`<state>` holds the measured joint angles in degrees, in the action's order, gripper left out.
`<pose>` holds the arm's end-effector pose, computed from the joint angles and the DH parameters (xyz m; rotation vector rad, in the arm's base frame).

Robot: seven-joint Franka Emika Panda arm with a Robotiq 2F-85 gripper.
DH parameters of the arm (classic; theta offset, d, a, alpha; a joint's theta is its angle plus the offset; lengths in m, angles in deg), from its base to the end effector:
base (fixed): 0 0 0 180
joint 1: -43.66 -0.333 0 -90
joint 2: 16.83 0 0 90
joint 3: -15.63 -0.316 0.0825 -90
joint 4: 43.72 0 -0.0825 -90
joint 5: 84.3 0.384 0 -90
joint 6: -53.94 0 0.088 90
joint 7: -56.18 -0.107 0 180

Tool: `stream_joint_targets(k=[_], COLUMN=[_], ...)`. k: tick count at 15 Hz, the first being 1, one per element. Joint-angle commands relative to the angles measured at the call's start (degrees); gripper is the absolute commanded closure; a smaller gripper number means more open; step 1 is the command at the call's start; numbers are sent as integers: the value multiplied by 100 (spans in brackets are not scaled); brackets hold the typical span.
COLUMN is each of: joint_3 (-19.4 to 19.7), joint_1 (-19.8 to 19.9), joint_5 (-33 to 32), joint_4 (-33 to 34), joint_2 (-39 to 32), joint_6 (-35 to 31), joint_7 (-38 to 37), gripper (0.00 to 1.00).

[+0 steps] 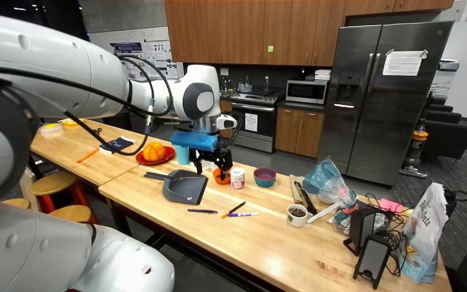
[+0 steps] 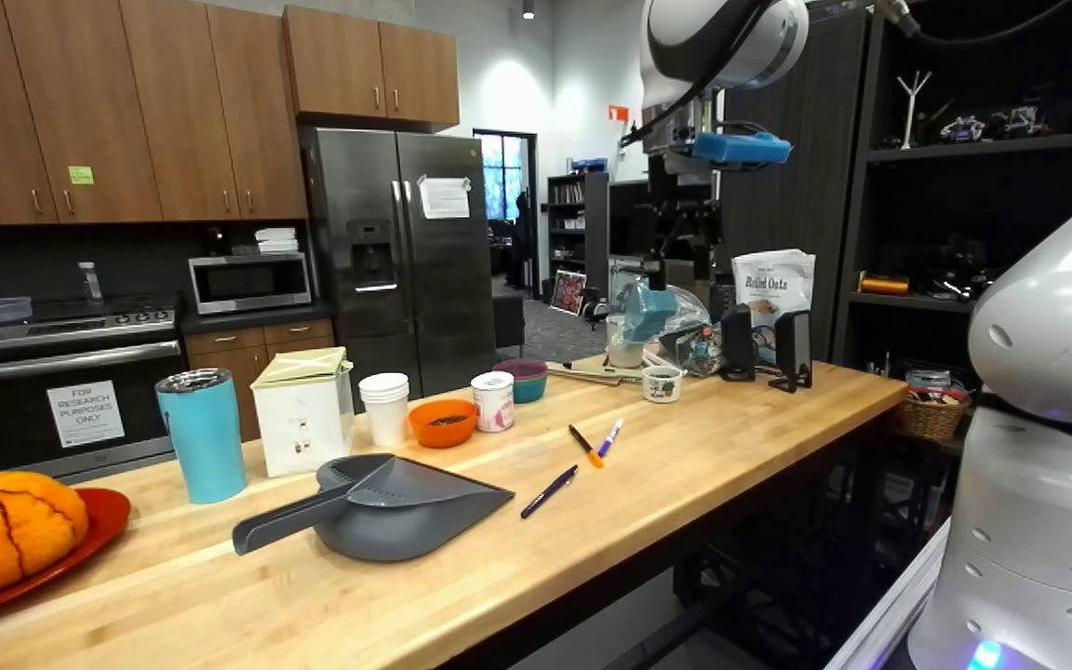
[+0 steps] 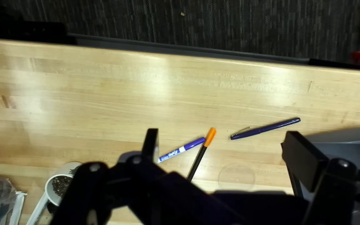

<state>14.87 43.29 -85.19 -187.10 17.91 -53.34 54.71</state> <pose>0.3633 0.0063 0.4861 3.1185 -0.0056 -0.0363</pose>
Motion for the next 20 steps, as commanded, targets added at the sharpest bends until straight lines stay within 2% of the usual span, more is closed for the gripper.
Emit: stream_joint_targets(k=[1, 11, 20], joint_3=[-5, -9, 582], joint_1=[4, 53, 301], joint_5=[4, -98, -445], joint_4=[11, 20, 175], joint_2=[-2, -11, -541], joint_6=[13, -120, -1079], joint_7=[2, -2, 862], gripper=[0, 0, 0])
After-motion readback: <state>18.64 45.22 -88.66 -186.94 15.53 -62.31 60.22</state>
